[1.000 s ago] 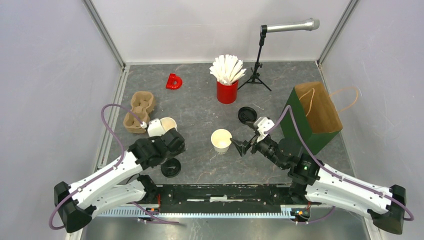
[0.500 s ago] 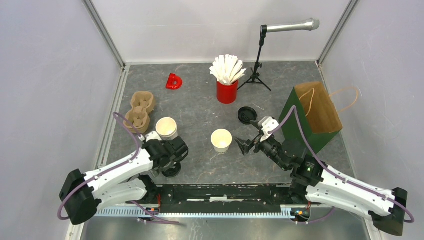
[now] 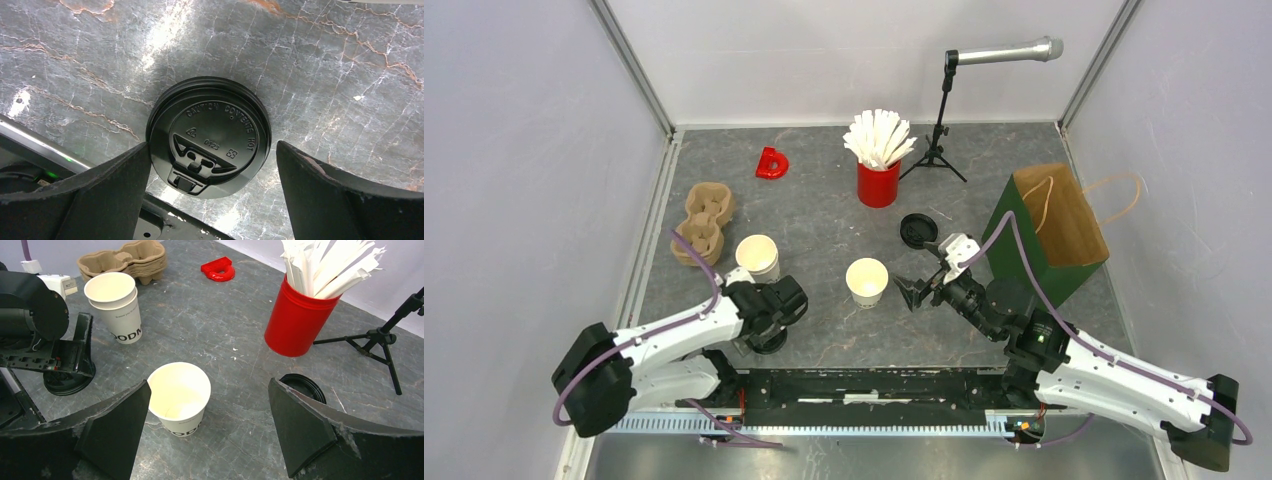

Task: Pack the takeout coffee

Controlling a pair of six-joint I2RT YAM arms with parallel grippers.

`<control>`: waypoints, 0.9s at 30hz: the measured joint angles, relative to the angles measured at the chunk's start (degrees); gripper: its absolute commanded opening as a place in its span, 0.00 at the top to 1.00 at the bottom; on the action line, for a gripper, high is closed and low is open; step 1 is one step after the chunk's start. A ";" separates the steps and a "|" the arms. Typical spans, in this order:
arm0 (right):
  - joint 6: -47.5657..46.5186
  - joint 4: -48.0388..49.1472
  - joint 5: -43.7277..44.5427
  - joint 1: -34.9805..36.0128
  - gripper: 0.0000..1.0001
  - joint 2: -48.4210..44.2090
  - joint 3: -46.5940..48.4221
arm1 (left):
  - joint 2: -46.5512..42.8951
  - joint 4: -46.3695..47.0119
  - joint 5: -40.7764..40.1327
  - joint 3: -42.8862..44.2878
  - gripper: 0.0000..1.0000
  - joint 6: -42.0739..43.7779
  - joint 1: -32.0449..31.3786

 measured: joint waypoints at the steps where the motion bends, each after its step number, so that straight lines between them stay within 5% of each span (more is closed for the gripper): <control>1: 0.00 -0.09 0.02 0.00 0.04 0.07 0.00 | 0.46 0.28 0.02 -0.02 0.00 0.00 0.00; 27: -0.09 -1.51 1.14 0.00 0.03 0.31 0.00 | 3.65 -0.50 1.53 2.16 0.19 0.96 0.00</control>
